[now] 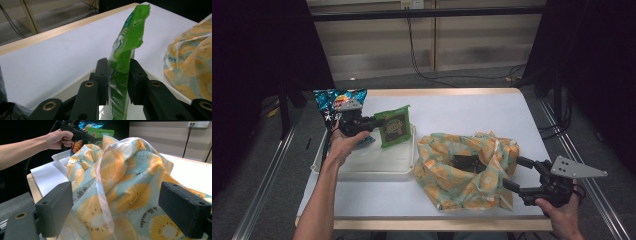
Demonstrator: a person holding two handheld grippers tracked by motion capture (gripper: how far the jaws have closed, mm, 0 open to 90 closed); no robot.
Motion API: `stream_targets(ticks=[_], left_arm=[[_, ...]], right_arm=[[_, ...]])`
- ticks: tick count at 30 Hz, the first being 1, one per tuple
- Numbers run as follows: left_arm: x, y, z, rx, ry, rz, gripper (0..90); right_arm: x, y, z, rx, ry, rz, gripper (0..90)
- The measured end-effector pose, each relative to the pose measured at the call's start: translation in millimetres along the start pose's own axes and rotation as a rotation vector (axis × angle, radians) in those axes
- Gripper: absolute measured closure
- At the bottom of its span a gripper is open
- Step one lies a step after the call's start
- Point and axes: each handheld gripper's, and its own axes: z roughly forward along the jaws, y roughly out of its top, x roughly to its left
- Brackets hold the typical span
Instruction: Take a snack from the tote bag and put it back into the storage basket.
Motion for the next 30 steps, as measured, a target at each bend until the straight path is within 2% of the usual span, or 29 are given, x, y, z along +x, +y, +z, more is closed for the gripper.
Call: stream_targets(ticks=[1, 2, 4, 5, 8, 12, 15, 18, 19, 21, 27, 30], left_arm=[[-0.3, -0.6, 1.0, 0.000, -0.009, -0.004, 73.0], [0.2, -0.6, 1.8, 0.016, 0.011, 0.012, 72.7], [2.7, -1.4, 3.1, 0.019, 0.027, 0.000, 71.7], [4.4, -1.6, 3.5, 0.025, 0.049, -0.004, 70.2], [9.5, -2.4, 5.5, 0.028, 0.058, -0.012, 69.9], [12.1, -2.2, 8.3, 0.026, 0.091, -0.019, 67.2], [12.4, 1.8, 8.1, 0.009, 0.113, -0.040, 57.5], [12.1, 5.8, 6.1, -0.004, 0.122, -0.047, 52.6], [12.7, 6.6, 4.8, -0.002, 0.123, -0.036, 51.6], [13.5, 7.1, 3.3, -0.017, 0.130, -0.054, 47.3], [15.4, 7.8, -0.6, -0.026, 0.147, -0.063, 44.5], [12.9, 9.4, -4.2, -0.051, 0.153, -0.066, 43.7]], right_arm=[[-0.2, 0.3, -0.3, 0.001, 0.001, 0.004, 12.2], [-0.8, 0.5, 0.0, -0.003, 0.001, 0.000, 12.3], [-0.7, 0.7, 0.1, -0.002, -0.001, 0.002, 12.2], [-0.2, 0.7, 0.3, 0.000, 0.002, 0.003, 12.2], [0.4, 0.9, 0.5, -0.003, 0.002, -0.002, 12.3], [-0.5, 0.5, 1.0, -0.001, 0.002, 0.002, 12.2], [-1.3, -0.2, 1.7, 0.001, 0.005, 0.002, 12.2], [-1.0, -0.5, 1.2, 0.003, 0.002, 0.004, 12.3], [-0.9, -0.5, 1.1, 0.004, 0.003, 0.004, 12.2], [-0.8, -0.3, 0.8, 0.003, 0.004, 0.003, 12.2], [-0.2, 0.2, 0.3, 0.001, 0.005, 0.002, 12.6], [-1.0, 0.0, 0.8, 0.003, 0.006, 0.001, 12.5]])
